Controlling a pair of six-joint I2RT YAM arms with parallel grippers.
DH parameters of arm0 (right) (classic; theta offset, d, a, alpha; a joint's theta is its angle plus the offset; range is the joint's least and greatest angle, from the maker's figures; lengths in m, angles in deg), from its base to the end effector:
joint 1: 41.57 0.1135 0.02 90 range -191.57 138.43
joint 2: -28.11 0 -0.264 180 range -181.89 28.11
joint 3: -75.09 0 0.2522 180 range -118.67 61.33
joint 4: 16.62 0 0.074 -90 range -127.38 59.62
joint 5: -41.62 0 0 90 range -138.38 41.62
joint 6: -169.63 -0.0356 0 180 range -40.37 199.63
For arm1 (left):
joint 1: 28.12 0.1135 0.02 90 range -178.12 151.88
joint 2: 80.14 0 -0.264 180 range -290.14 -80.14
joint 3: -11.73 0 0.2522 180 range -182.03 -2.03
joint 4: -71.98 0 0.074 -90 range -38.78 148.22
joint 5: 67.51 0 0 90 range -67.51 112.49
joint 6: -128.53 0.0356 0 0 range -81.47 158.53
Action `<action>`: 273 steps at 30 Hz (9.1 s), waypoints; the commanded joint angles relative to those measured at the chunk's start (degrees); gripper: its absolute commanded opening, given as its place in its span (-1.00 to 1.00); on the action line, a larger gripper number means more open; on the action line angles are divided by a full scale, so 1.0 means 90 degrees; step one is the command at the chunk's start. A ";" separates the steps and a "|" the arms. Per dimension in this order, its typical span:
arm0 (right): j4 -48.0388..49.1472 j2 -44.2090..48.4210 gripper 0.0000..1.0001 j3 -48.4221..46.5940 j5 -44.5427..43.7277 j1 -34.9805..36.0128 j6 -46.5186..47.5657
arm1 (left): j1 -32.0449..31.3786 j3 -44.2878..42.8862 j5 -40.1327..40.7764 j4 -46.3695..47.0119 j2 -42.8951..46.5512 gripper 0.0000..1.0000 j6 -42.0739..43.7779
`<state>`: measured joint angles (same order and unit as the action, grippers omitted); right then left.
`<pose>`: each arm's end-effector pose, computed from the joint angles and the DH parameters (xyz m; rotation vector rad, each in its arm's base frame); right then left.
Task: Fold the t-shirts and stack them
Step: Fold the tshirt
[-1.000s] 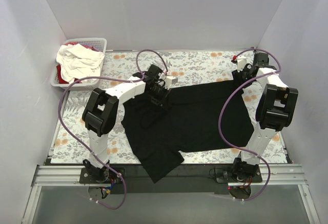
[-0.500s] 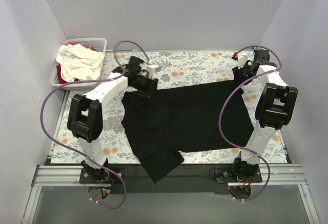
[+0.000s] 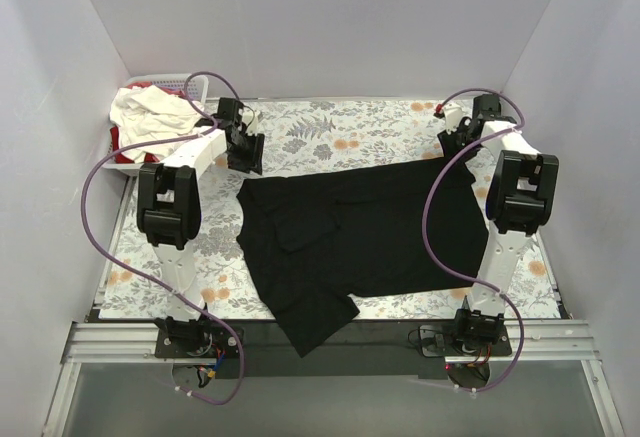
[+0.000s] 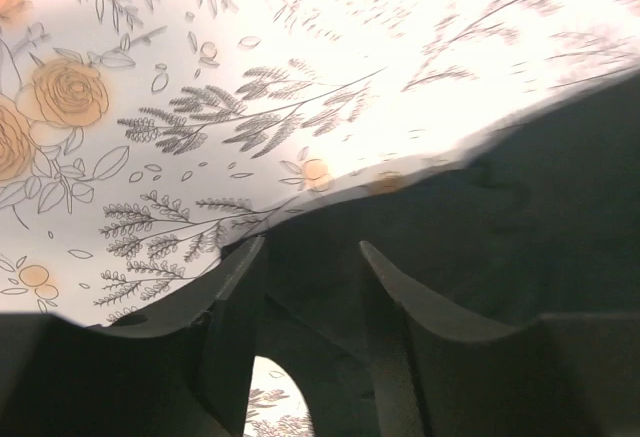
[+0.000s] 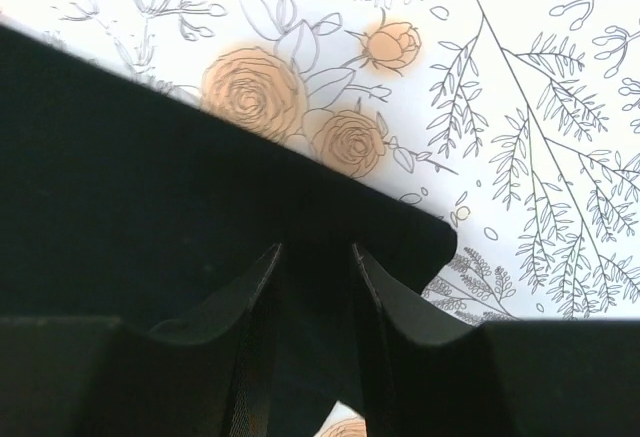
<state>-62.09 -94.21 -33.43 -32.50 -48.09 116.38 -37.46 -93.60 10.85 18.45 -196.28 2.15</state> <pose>0.4595 -0.0427 0.1834 -0.7575 2.4304 0.0721 0.4243 -0.0771 0.2051 -0.5837 2.7019 -0.5040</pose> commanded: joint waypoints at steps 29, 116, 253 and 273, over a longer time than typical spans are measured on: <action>-0.0032 -0.0782 -0.23 -0.0632 -0.0993 0.0051 -0.0206 | 0.0140 -0.0947 0.1790 0.0767 -0.1264 -1.00 0.1005; -0.0344 0.5652 -0.97 0.6633 -0.2057 0.0930 0.2870 | -0.3473 0.6150 0.0101 0.0229 0.4027 -0.05 0.3486; -0.2835 0.0808 -0.58 0.1291 0.0872 -0.1160 0.0926 | 0.1380 0.2665 -0.2740 -0.0972 0.1771 0.12 0.1601; -0.3010 0.0886 -0.97 0.0890 0.0161 -0.1150 0.1297 | 0.1380 0.2646 -0.2096 -0.1235 0.1449 -1.00 0.1825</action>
<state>-87.53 -86.74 -23.14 -27.74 -58.43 125.58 -25.20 -67.46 -9.76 8.60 -183.71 17.12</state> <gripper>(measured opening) 0.028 0.028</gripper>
